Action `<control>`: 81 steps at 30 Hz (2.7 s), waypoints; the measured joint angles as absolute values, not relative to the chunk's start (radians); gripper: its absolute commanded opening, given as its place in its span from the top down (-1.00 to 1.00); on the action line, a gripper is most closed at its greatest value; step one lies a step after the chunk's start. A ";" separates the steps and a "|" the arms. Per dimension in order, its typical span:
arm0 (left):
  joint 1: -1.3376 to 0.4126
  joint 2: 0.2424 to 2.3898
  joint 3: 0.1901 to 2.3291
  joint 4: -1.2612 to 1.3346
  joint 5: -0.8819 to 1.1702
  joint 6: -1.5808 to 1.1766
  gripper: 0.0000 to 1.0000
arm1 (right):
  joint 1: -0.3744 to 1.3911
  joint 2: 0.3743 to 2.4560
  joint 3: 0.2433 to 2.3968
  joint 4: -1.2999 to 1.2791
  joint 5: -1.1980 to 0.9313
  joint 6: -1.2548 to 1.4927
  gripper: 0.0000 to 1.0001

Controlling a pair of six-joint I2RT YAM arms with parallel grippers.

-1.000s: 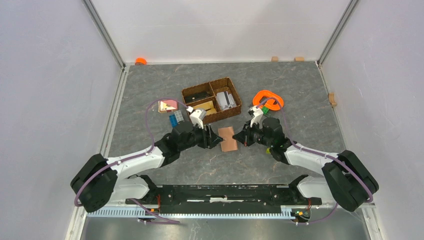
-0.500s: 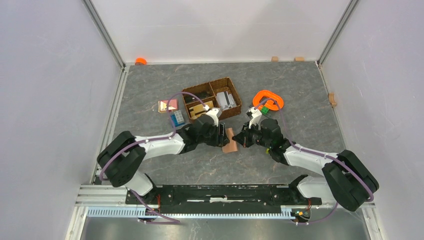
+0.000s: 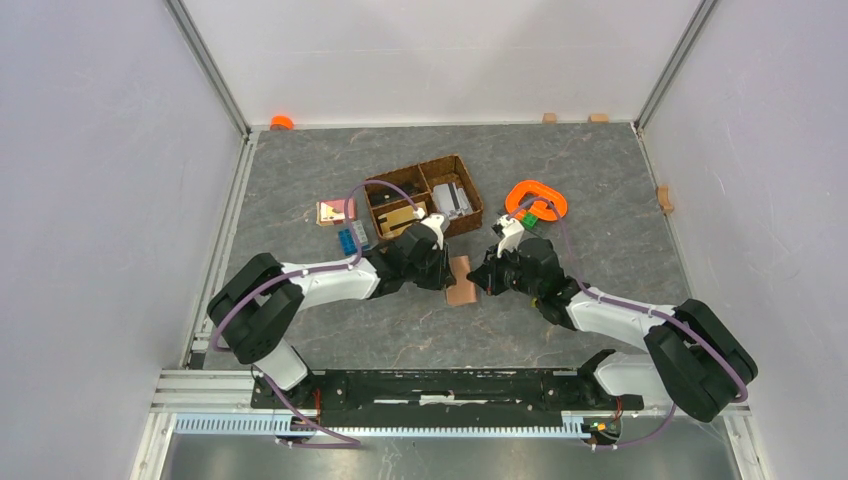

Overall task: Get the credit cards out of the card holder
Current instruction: Open the card holder at the center of the board.

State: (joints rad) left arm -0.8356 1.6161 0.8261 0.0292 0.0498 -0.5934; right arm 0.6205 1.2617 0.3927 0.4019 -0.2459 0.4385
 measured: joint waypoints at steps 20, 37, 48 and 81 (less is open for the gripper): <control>-0.794 1.630 0.874 -0.080 -0.001 -0.592 0.63 | 0.626 1.248 0.429 0.305 -0.115 0.431 1.00; -0.744 1.607 0.791 -0.004 0.154 -0.574 -0.38 | 0.607 1.239 0.429 0.270 -0.089 0.429 1.00; -0.744 1.671 0.811 0.096 0.284 -0.570 -0.51 | 0.605 1.256 0.430 0.284 -0.138 0.430 1.00; -0.739 1.522 0.747 0.009 0.148 -0.557 0.96 | 0.605 1.284 0.453 0.269 -0.149 0.430 0.96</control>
